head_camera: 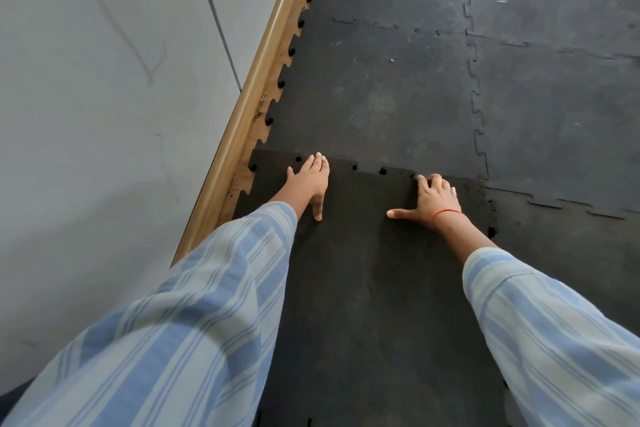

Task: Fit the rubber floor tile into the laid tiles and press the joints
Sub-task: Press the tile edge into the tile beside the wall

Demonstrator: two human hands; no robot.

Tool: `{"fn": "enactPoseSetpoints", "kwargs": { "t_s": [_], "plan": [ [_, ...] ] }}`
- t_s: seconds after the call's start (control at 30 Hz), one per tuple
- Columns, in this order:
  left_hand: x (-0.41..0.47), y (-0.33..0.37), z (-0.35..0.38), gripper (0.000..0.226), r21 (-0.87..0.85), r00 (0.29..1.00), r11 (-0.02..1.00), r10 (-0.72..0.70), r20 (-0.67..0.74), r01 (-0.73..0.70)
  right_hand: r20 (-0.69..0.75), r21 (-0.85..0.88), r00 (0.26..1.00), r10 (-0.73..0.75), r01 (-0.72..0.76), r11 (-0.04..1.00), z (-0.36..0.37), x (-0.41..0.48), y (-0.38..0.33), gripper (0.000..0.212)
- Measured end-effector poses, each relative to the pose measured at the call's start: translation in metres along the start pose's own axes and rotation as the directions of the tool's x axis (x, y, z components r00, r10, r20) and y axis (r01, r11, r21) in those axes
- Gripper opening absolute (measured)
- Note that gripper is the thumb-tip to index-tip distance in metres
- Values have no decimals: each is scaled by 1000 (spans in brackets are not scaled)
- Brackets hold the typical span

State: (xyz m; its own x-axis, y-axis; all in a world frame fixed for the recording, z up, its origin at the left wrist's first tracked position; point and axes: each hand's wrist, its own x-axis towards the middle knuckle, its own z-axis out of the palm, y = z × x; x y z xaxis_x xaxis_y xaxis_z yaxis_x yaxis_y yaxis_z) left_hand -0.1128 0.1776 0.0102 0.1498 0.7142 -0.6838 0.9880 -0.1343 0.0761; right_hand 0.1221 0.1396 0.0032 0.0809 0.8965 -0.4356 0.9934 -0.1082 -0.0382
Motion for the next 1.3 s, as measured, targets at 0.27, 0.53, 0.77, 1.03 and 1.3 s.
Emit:
{"fn": "enactPoseSetpoints", "kwargs": {
  "t_s": [0.27,0.53,0.77,1.03,1.3],
  "plan": [
    [1,8,3,130,24,1000,999,-22,11,22,45,14,999,27,-28,1000,7,-10,8,114],
    [-8,22,19,102,281,982,956,127,-137,-84,48,-141,964,-260,265,954,-5,0,-37,109],
    [-1,23,11,100,225,994,970,103,-23,-95,177,-76,919,-351,369,926,16,-2,-75,90],
    [9,13,8,120,253,991,959,133,-15,-125,176,-169,949,-262,291,942,22,10,-96,97],
    [4,-41,30,138,-52,987,988,-148,-66,145,165,-160,905,-392,417,895,27,7,-103,101]
  ]
}}
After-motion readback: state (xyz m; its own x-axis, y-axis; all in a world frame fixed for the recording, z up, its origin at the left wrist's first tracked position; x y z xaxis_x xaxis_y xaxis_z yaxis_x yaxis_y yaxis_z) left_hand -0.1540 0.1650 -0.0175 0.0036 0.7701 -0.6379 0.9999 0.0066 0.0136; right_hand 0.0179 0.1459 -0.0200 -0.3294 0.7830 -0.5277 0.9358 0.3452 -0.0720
